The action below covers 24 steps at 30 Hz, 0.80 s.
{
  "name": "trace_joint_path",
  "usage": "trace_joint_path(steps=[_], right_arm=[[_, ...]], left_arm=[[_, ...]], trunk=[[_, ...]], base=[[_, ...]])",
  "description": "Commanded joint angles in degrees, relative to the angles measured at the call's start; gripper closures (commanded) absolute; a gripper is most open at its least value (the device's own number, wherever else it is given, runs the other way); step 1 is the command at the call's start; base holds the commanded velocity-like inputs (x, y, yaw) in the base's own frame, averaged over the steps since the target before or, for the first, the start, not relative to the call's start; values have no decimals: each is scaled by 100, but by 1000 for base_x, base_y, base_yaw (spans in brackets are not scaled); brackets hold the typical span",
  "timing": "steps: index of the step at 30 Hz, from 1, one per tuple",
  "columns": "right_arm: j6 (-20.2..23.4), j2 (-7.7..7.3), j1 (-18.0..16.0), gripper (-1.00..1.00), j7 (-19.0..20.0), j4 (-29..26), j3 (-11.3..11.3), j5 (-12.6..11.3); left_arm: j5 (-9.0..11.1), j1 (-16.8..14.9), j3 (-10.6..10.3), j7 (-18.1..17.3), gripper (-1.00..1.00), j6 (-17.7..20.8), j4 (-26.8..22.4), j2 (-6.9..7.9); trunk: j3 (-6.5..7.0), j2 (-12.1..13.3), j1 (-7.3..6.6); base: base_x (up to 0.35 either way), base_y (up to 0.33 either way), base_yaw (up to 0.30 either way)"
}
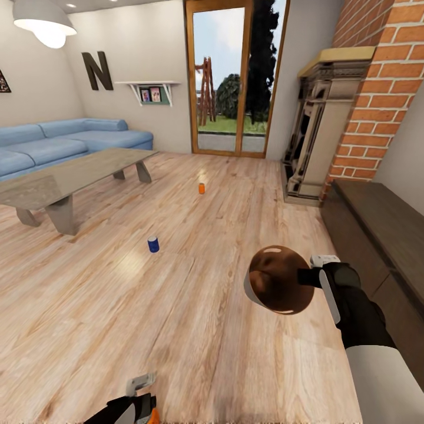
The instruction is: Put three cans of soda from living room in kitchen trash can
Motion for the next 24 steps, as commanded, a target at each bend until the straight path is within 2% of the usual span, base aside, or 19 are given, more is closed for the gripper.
trace_joint_path(steps=[1, 5, 15, 22, 24], right_arm=[[0, 0, -3, 100, 25, -4, 1, -106], [0, 0, -3, 100, 25, -5, 3, -104], [0, 0, -3, 100, 25, -3, 4, -103], [0, 0, -3, 100, 25, -2, 4, -106], [0, 0, -3, 100, 26, -3, 4, -102]], left_arm=[[-1, 0, -1, 1, -100, -17, 0, 0], [1, 0, -4, 8, -100, -61, 0, 0], [-2, 0, -5, 18, -100, -386, 0, -7], [-9, 0, -9, 22, -100, -414, 0, -25], [-10, 0, -11, 20, -100, -418, 0, -38]], trunk=[[-22, -2, 1], [-111, -8, 12], [-111, -8, 12], [-266, -17, 30], [-266, -17, 30]], base=[[0, 0, 0], [0, 0, 0], [0, 0, 0], [0, 0, 0], [0, 0, 0]])
